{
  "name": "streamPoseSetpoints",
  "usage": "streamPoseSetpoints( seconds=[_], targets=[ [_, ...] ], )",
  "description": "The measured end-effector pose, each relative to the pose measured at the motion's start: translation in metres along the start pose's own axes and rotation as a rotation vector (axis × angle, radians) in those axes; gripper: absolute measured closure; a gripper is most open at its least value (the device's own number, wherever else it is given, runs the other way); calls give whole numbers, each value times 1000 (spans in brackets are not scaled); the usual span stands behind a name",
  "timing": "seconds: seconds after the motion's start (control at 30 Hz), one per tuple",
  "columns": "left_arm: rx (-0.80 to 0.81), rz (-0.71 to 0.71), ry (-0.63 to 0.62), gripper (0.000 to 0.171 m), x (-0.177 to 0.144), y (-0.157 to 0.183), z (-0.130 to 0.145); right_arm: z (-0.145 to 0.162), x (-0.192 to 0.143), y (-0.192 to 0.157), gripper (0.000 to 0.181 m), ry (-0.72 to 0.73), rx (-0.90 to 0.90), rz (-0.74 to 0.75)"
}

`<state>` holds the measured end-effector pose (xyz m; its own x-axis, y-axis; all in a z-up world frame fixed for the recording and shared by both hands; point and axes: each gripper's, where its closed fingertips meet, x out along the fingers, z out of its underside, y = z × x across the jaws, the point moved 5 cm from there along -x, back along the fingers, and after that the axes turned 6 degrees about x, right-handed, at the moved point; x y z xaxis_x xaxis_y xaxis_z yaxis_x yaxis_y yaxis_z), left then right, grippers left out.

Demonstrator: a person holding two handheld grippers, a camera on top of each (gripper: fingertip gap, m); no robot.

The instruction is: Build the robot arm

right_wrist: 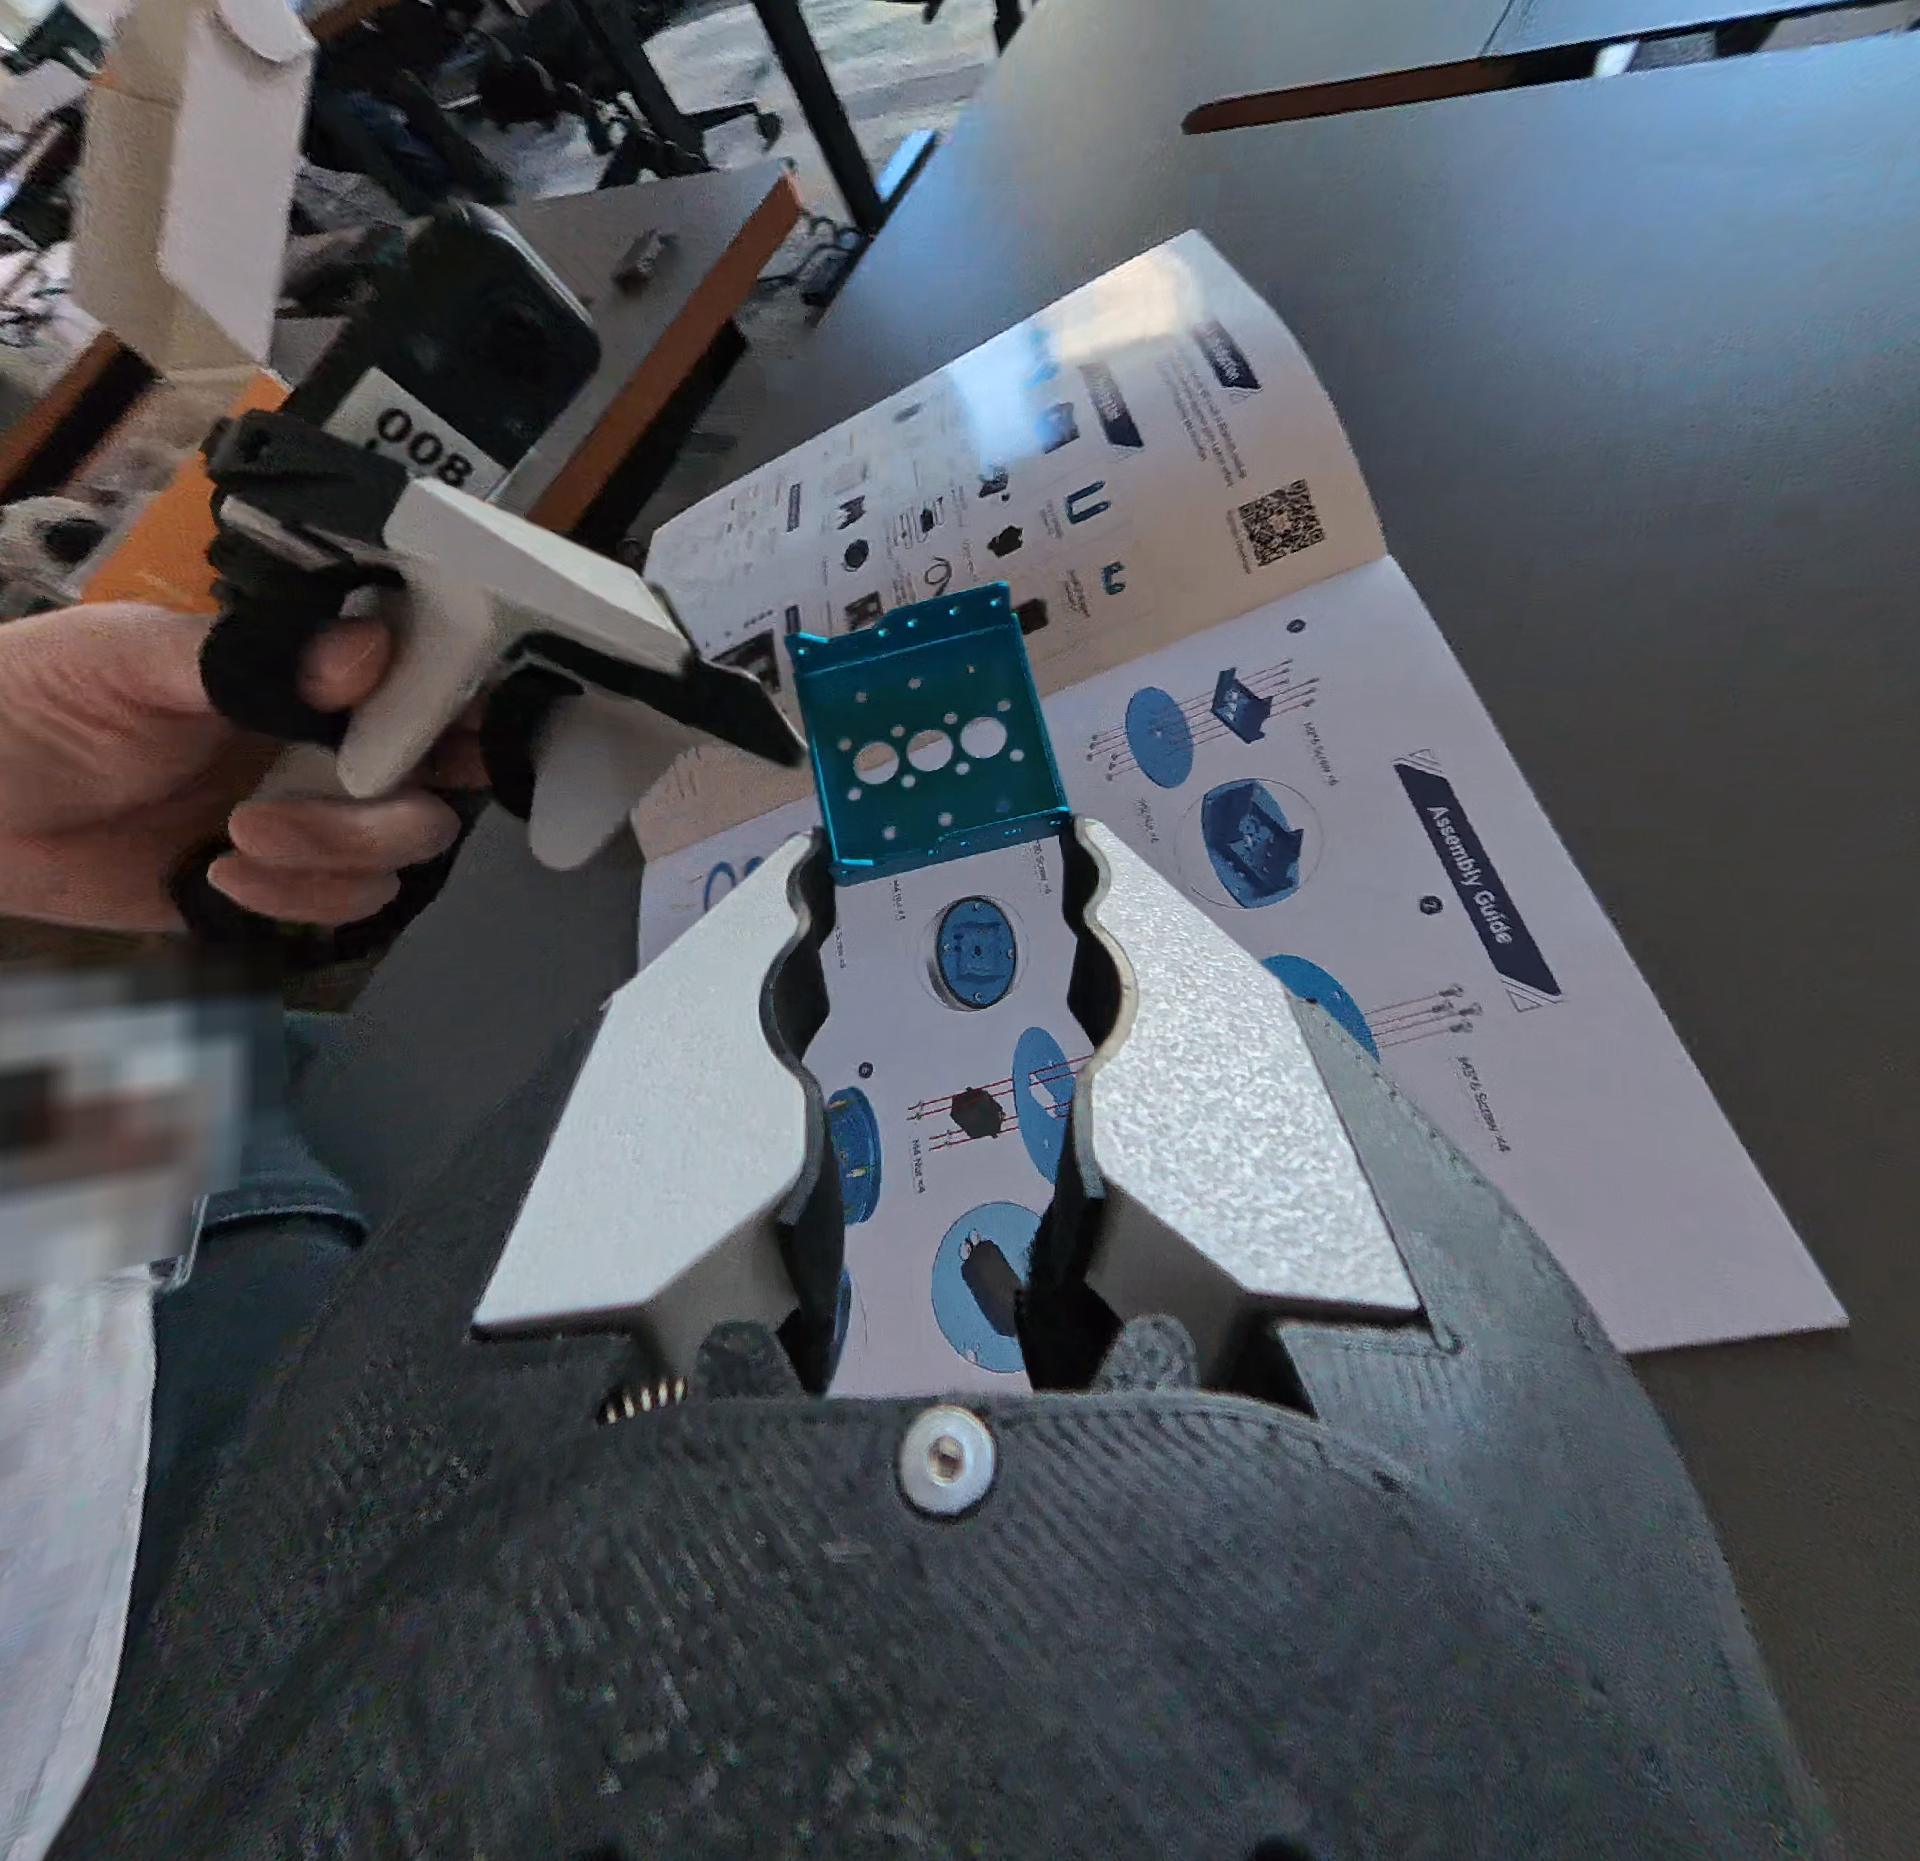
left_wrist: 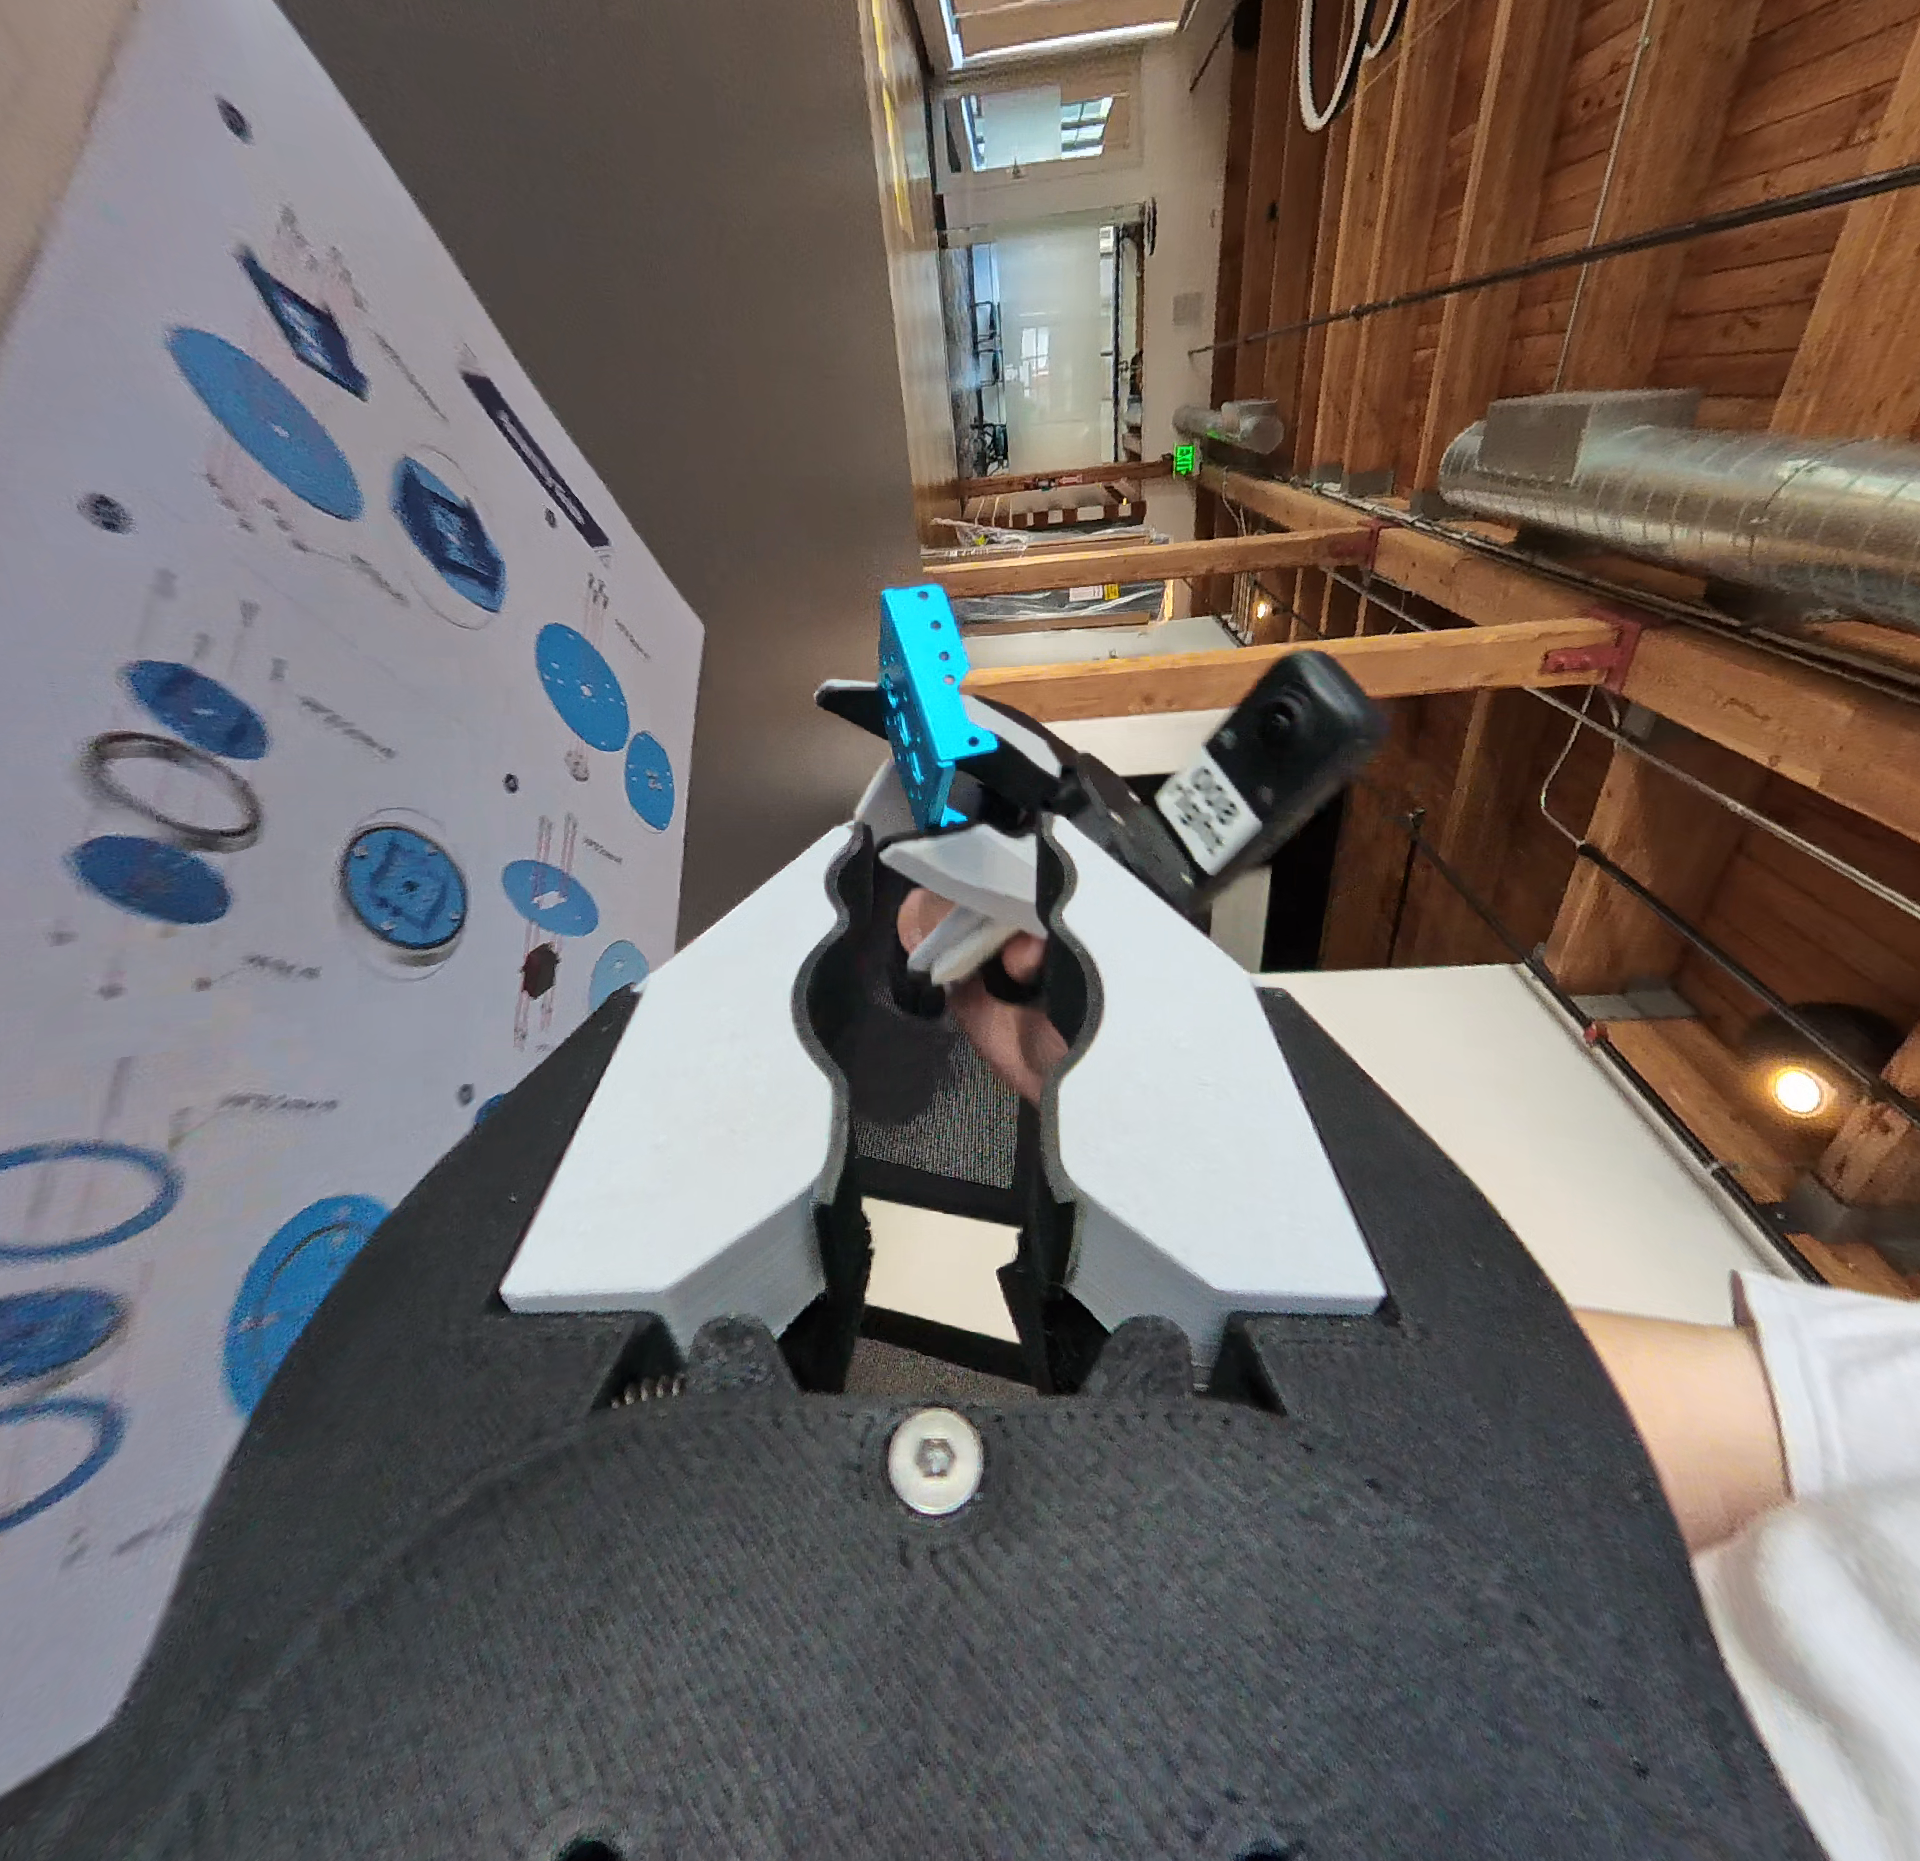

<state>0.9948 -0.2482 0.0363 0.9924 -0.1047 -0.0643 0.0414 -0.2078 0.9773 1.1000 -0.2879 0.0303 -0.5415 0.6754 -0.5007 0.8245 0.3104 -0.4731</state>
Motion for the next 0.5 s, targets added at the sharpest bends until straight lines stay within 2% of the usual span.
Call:
streamPoseSetpoints(
  seconds=[0.1, 0.27, 0.37, 0.5],
  targets=[
    [12, 0, 60, 142, -39, 0, -13, -10, -1, 17, 138, 3, 2, -244],
    [78, -36, 105, 143, -93, 3, -32, -44, -6, 48, 138, -79, 257, -690],
    [103, -60, 126, 144, -111, 10, -39, -56, -4, 57, 138, -162, 292, -843],
    [128, -80, 175, 145, -127, 26, -47, -61, 1, 62, 138, -287, 246, -944]
  ],
)
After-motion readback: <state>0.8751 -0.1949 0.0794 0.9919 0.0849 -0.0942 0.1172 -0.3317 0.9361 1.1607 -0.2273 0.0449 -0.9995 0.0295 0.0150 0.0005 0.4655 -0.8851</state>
